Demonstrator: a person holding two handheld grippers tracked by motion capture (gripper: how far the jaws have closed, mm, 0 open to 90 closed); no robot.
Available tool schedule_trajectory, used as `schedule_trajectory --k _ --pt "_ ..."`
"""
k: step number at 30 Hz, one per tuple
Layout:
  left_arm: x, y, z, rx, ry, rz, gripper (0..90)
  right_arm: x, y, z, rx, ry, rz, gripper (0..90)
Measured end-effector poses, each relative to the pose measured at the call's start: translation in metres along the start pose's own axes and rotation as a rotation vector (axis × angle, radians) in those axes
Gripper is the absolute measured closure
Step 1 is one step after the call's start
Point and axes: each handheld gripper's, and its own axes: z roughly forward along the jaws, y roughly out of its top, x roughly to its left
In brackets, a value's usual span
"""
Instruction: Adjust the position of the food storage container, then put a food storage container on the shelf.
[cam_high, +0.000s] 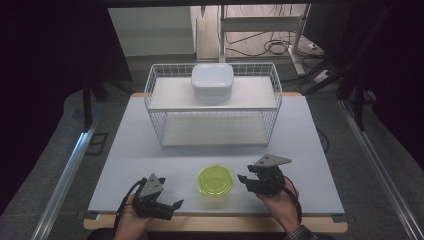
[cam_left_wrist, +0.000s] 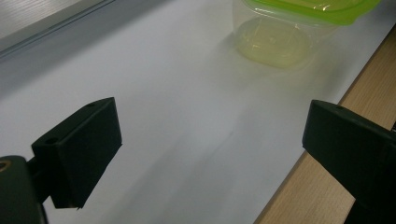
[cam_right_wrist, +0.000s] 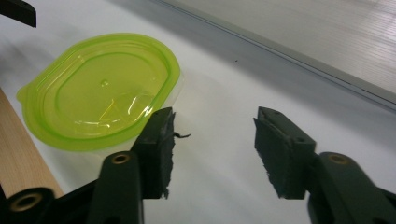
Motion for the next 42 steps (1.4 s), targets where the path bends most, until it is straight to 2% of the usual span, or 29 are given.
schedule_trajectory --k 4,12,22,26,33,38,39,40,41,42 --pt "0.0 -0.002 -0.001 -0.004 0.003 0.0 4.1 0.001 -0.004 -0.005 -0.009 -0.004 0.003 38.6" --pt "0.0 -0.004 -0.002 -0.012 0.011 0.004 3.8 0.002 -0.012 -0.012 -0.013 -0.005 0.006 30.0" --pt "-0.001 -0.004 -0.001 -0.014 0.01 0.011 3.6 0.003 -0.013 -0.008 -0.01 0.001 0.005 18.6" --pt "-0.001 -0.004 -0.001 -0.016 0.008 0.013 3.6 0.004 -0.012 -0.006 -0.015 0.013 0.02 13.7" --pt "-0.002 -0.004 0.0 -0.009 0.007 0.019 3.6 0.007 -0.01 -0.001 0.008 0.023 0.018 5.3" --pt "-0.002 -0.004 0.0 -0.007 0.007 0.022 3.6 0.009 -0.006 -0.001 0.013 0.047 0.033 5.2" --pt "-0.002 -0.004 0.001 -0.006 0.007 0.023 3.6 0.01 -0.003 -0.001 0.03 0.069 0.057 11.0" --pt "-0.002 -0.004 0.001 -0.005 0.007 0.024 3.6 0.01 -0.003 -0.001 0.03 0.069 0.057 11.0" --pt "-0.002 -0.004 0.001 -0.005 0.008 0.027 3.6 0.009 0.0 -0.001 0.043 0.098 0.076 15.7" --pt "-0.002 -0.004 0.001 -0.005 0.008 0.027 3.6 0.009 0.0 -0.001 0.043 0.098 0.076 15.7"
